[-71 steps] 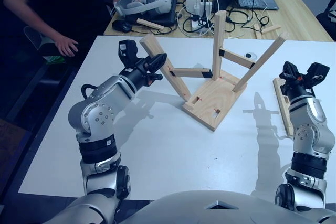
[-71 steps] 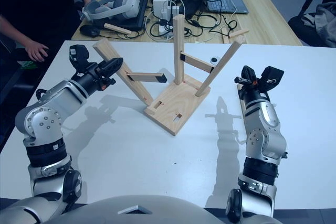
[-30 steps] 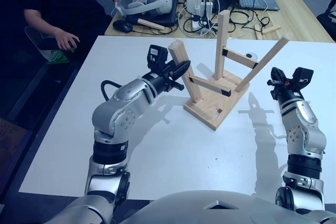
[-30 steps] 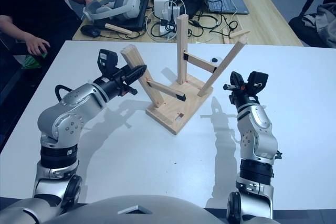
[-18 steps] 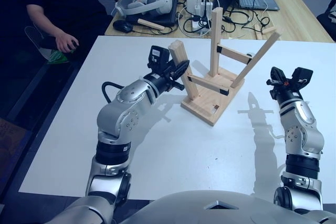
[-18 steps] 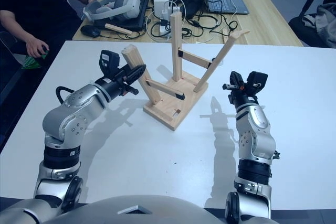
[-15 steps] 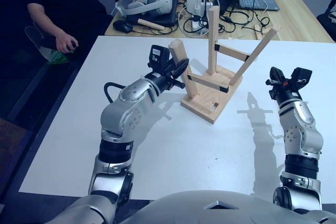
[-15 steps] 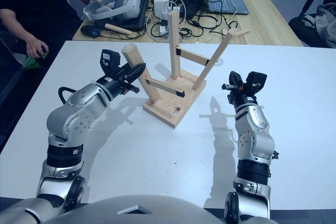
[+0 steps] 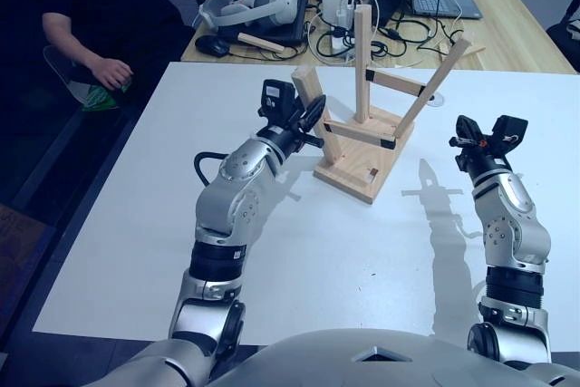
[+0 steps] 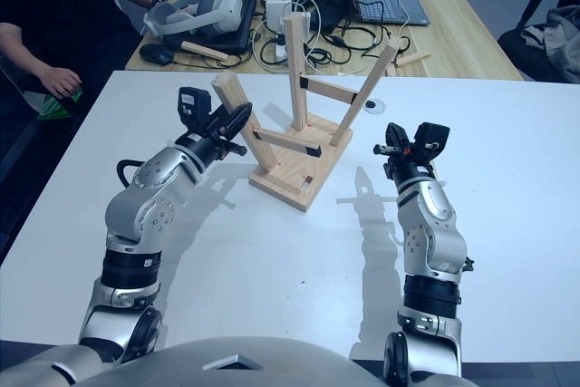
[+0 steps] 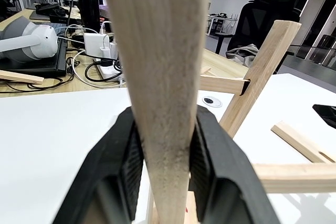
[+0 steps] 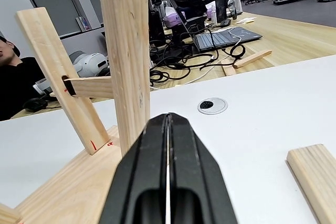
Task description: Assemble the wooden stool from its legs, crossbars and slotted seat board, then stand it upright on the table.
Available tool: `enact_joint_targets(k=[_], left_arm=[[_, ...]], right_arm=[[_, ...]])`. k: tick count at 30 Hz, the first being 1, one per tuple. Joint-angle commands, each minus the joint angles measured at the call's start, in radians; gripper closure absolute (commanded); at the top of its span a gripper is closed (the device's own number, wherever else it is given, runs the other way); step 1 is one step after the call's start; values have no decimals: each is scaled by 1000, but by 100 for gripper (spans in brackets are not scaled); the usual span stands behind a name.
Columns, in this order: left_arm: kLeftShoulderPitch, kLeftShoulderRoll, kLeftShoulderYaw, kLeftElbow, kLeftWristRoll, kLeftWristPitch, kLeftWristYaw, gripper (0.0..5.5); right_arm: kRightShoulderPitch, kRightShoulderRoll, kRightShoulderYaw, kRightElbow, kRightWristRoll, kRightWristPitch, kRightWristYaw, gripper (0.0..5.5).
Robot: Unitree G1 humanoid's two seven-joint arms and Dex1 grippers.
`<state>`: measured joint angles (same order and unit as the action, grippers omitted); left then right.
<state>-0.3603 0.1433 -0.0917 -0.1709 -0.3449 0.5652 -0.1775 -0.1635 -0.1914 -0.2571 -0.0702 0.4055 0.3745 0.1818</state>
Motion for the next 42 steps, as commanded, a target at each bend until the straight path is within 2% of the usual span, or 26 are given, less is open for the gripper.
enact_joint_targets(k=[1, 9, 10, 13, 19, 21, 24, 26, 29, 33, 37, 42], left_arm=[[15, -4, -20, 90, 71, -13, 21, 447], [13, -10, -54, 99, 103, -83, -11, 447], [14, -16, -42, 93, 101, -100, -6, 411], [21, -38, -9, 47, 106, -202, -2, 356], [9, -54, -8, -49, 138, -394, -29, 278], [-2, -40, -9, -64, 165, -437, -41, 278], [-4, -22, 19, -65, 202, -474, -26, 275], [-10, -17, 78, -30, 186, -464, -2, 275], [-23, -4, 165, 16, 155, -457, 20, 275], [-7, 4, 185, 44, 162, -475, 17, 275], [14, -3, 176, 44, 164, -474, 12, 275], [20, -3, 152, 36, 160, -477, -15, 275]], right_arm=[[-16, 7, 2, -1, 0, 6, -9, 550], [4, 8, 17, -9, -11, 3, 0, 550], [3, 9, 20, -7, -13, -1, 1, 550], [9, 10, 24, -9, -16, -5, 3, 550], [31, -9, 8, -3, -18, 11, 5, 550], [69, -38, 10, -7, -48, 21, 3, 550], [173, -102, 32, -46, -176, -72, -7, 508], [265, -120, 0, -99, -260, -132, -55, 476], [421, -113, -48, -169, -340, -173, -111, 424], [552, -62, -60, -196, -337, -131, -127, 352], [564, -20, -83, -164, -256, -6, -113, 283], [478, -57, -92, -110, -173, 138, -54, 201]])
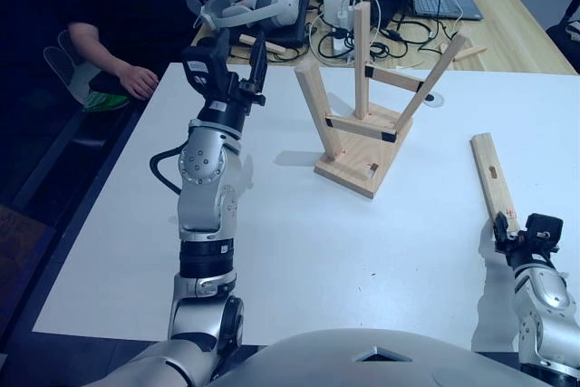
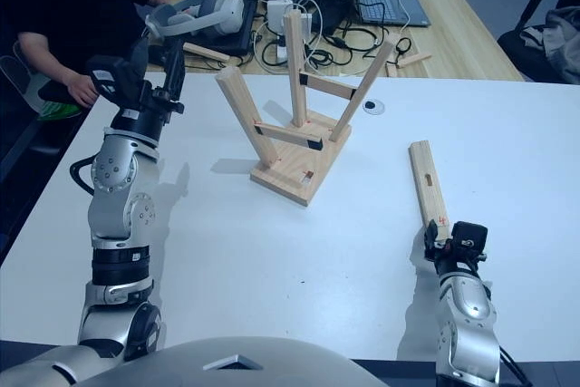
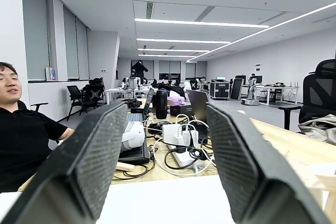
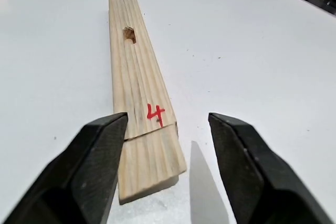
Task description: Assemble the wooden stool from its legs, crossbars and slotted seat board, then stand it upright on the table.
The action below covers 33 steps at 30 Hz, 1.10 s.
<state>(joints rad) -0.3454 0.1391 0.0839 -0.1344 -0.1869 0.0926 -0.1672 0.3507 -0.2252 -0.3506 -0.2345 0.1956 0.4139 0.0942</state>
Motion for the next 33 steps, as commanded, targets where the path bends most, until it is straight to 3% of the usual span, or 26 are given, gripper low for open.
enact_joint_targets(k=[1, 9, 12, 16, 19, 24, 27, 33], left_arm=[[8, 1, -27, -1, 3, -6, -30, 275], [1, 3, -18, 23, 1, -2, -32, 275], [3, 4, -21, 32, 4, -4, -35, 275], [8, 7, -27, 42, 15, -10, -37, 275], [8, 8, -27, 48, 16, -10, -38, 275], [2, 6, -28, 56, 18, -6, -42, 275], [2, 5, -26, 58, 19, -2, -42, 275], [-3, 5, -24, 65, 18, 0, -41, 275]], right_arm=[[-54, -29, 4, 60, 49, 122, 45, 187], [-146, -18, 5, 123, 75, 266, 29, 52], [-141, -15, 21, 111, 66, 270, 32, 52], [-129, -35, 50, 57, -34, 23, 13, 52], [-145, -37, 28, 78, -84, -25, -49, 52], [-175, 5, -69, 158, 4, 59, -95, 52], [-178, 0, -33, 169, 10, 116, -67, 52], [-191, 2, -18, 178, 18, 197, -72, 134]])
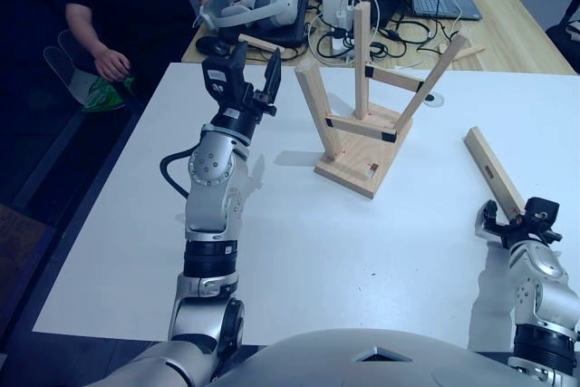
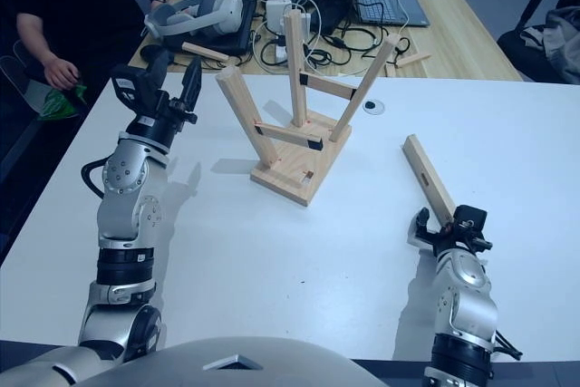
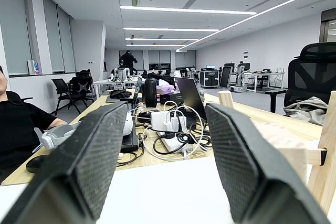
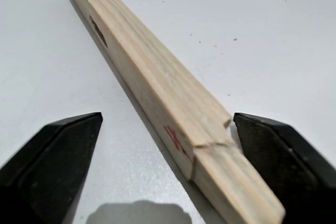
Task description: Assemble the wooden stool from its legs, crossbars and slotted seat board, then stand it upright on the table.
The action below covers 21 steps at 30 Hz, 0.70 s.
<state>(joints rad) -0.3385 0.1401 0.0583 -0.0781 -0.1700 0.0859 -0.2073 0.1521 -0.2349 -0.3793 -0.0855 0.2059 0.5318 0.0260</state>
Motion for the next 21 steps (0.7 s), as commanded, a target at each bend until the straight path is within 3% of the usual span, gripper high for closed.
enact_joint_targets(k=[1, 21], left_arm=[[-11, 3, 4, 10, 0, 7, 0, 275], [-51, -25, 69, 44, -58, 37, 49, 275]], right_arm=[[-5, 10, 6, 47, 14, 89, -3, 143], [-134, 40, -37, 134, 68, 142, -25, 448]])
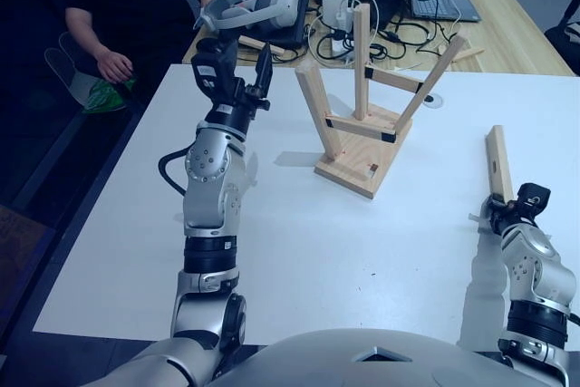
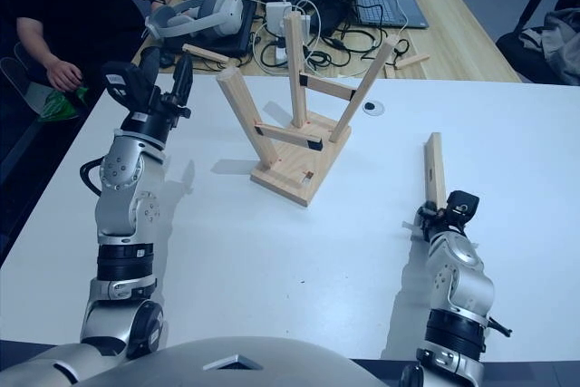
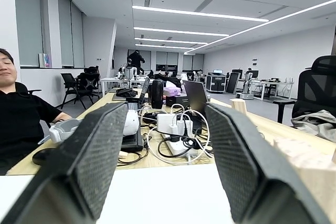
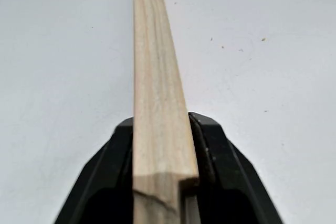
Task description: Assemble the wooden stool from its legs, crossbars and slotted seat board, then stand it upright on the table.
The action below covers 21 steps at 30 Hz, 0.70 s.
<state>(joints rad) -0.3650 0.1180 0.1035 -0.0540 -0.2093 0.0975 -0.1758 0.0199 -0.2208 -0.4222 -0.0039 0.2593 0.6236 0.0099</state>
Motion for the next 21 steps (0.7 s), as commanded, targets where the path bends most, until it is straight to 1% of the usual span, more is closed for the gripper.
enact_joint_targets(k=[1, 4, 6, 11, 14, 16, 17, 19, 21], left_arm=[[-29, -5, 30, 23, -25, 30, 22, 275], [-41, -5, 47, 29, -39, 43, 35, 275], [-50, -3, 58, 33, -46, 46, 42, 275], [-126, 32, 100, 69, -61, 41, 44, 275], [-209, 68, 136, 89, -87, 43, 37, 275], [-283, 96, 164, 103, -123, 58, 23, 275], [-338, 109, 183, 109, -172, 84, 4, 275], [-430, 118, 220, 105, -309, 176, -39, 275], [-478, 114, 239, 73, -465, 300, -78, 275]], right_arm=[[-18, 28, 0, 56, 13, 28, -18, 449], [-70, 36, -25, 58, 9, -49, -52, 449], [-92, 34, -20, 34, -8, -128, -62, 449], [-151, 21, 62, -45, -121, -357, -90, 449], [-218, -2, 112, -109, -163, -429, -76, 449], [-287, -18, 129, -155, -147, -425, -55, 449], [-347, -27, 138, -187, -106, -404, -23, 449], [-453, -44, 162, -245, -14, -350, 57, 449], [-523, -49, 172, -291, 101, -269, 123, 449]])
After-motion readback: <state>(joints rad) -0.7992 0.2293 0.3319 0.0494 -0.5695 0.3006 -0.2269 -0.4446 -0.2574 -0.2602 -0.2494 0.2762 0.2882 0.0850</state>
